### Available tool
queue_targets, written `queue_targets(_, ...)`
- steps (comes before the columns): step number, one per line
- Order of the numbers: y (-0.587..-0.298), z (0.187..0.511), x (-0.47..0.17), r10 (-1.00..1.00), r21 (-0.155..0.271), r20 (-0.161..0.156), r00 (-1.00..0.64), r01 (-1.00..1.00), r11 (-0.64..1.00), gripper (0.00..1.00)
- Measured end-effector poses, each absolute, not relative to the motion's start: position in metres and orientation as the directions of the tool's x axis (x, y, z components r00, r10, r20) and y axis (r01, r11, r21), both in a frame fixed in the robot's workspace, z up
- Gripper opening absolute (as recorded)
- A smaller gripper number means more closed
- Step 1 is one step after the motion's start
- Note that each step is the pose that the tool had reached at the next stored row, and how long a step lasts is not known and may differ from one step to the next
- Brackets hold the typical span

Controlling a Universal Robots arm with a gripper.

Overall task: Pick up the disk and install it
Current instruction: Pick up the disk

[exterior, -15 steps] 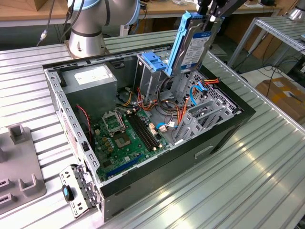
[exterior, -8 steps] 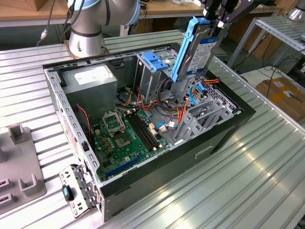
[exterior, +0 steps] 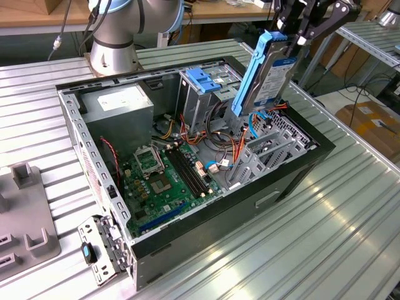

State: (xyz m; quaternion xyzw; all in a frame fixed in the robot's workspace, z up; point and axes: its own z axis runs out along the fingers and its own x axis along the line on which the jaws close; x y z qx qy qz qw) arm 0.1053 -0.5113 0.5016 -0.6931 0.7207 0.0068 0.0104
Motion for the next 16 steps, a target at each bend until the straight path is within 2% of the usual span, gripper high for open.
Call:
queue_targets(9,-0.541,0.501,0.105,-0.999,-0.005,-0.025,-0.039,-0.999,0.039,0.35)
queue_targets(12,-0.561,0.501,0.105,-0.999,-0.005,-0.024,-0.039,-0.999,0.039,0.35)
queue_targets(16,-0.567,0.497,0.106,-0.999,-0.006,-0.024,-0.039,-0.999,0.039,0.35)
